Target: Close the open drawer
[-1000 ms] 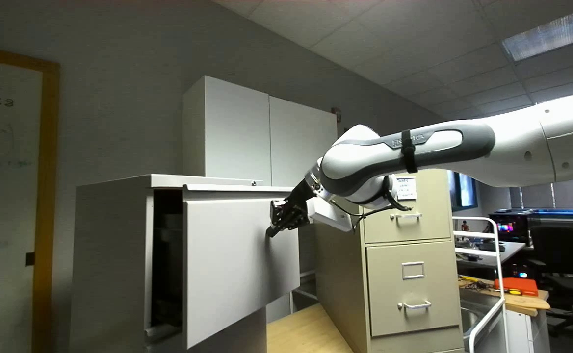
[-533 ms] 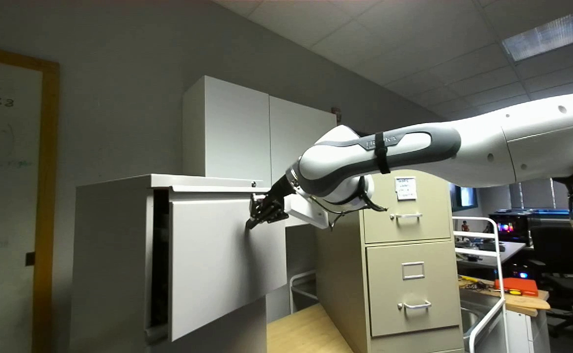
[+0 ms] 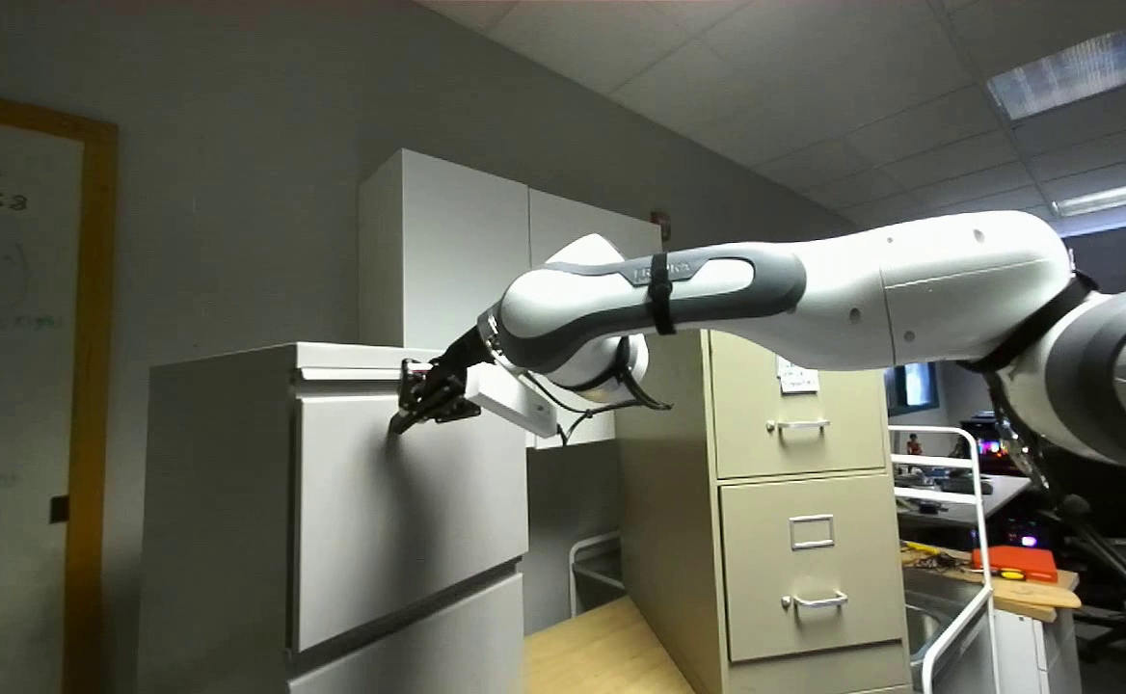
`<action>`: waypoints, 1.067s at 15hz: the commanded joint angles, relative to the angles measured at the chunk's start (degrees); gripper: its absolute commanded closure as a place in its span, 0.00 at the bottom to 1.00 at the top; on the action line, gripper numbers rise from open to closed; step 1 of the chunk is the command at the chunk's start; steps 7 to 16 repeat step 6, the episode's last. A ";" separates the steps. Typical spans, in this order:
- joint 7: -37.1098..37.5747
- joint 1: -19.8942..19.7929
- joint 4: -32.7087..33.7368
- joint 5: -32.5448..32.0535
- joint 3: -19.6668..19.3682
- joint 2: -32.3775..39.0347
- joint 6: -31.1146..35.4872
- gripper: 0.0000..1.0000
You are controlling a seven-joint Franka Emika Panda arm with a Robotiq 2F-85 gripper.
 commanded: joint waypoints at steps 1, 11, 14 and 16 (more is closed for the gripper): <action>1.94 0.79 12.86 -1.97 1.74 9.57 -1.21 0.94; 2.99 0.55 17.95 -5.48 1.52 12.15 -7.63 0.95; 2.99 0.55 17.95 -5.48 1.52 12.15 -7.63 0.95; 2.99 0.55 17.95 -5.48 1.52 12.15 -7.63 0.95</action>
